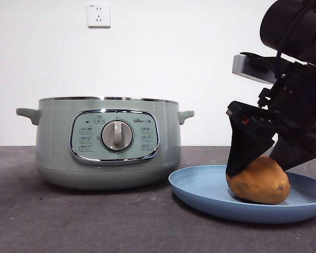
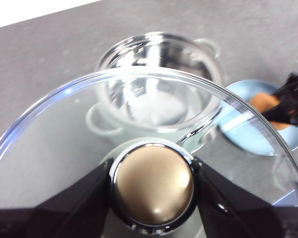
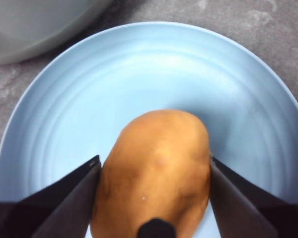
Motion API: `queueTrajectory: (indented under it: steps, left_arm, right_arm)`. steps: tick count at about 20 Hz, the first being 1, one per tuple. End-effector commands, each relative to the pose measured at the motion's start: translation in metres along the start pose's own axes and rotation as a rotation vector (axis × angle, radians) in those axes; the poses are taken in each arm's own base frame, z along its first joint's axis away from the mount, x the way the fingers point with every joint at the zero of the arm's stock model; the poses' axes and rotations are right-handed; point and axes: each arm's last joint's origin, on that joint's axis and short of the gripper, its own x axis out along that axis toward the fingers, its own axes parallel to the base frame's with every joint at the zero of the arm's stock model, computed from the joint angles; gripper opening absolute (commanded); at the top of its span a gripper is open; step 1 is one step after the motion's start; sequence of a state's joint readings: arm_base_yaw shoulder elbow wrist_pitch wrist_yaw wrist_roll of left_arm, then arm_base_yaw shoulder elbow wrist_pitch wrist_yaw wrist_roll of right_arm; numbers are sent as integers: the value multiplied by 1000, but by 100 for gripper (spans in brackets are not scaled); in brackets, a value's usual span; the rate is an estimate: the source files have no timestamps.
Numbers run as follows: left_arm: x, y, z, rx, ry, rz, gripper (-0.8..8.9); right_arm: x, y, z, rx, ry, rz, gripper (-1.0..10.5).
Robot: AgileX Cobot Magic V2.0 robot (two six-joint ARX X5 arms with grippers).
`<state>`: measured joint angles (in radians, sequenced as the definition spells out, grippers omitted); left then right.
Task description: Take the potato out from the steamer,put the potato on the plate,close the lid
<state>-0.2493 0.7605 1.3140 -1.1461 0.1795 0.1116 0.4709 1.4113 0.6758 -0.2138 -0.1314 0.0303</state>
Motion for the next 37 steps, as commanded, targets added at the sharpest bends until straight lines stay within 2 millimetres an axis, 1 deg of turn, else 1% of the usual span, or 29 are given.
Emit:
queueTrajectory:
  steps: [1, 2, 3, 6, 8, 9, 10, 12, 14, 17, 22, 25, 28, 30, 33, 37]
  left_arm:
    - [5, 2, 10, 7, -59, -6, -9]
    - [8, 2, 13, 8, -64, -21, -9]
    - [14, 3, 16, 10, -67, -48, -9]
    - [33, 6, 28, 11, -68, -82, -9]
    - [50, 10, 37, 14, -72, -87, -9]
    - [60, 11, 42, 19, -74, -94, -9]
    - [69, 12, 46, 24, -76, -106, -9]
    - [91, 12, 55, 34, -83, -135, -9]
    - [114, 13, 63, 45, -93, -148, -9]
    - [152, 11, 72, 63, -98, -172, -9]
    - [191, 10, 75, 78, -84, -187, -9]
    - [213, 7, 75, 91, -74, -189, -9]
    - [231, 5, 73, 99, -54, -163, -9]
    - [241, 4, 71, 104, -44, -169, -9]
    - [253, 5, 70, 103, -40, -169, -9]
    - [268, 6, 66, 101, -28, -170, -9]
  right_arm:
    - [2, -1, -6, 37, 40, -4, 504]
    - [2, -2, -6, 48, 39, -5, 556]
    - [2, -2, -6, 58, 38, -7, 571]
    - [0, -2, -3, 59, 21, -10, 571]
    - [-7, -1, 3, 55, -14, -10, 570]
    - [-14, 0, 7, 52, -37, -8, 569]
    - [-22, 1, 11, 54, -58, -7, 568]
    - [-44, 5, 18, 50, -118, -4, 568]
    - [-70, 8, 22, 53, -194, 3, 568]
    - [-115, 14, 20, 55, -330, 15, 567]
    - [-158, 20, 13, 49, -455, 26, 567]
    - [-178, 23, 7, 45, -532, 31, 566]
    - [-192, 24, 1, 41, -589, 37, 566]
    - [-198, 25, -3, 52, -609, 43, 566]
    - [-203, 26, -7, 58, -622, 47, 566]
    - [-204, 26, -11, 60, -608, 45, 566]
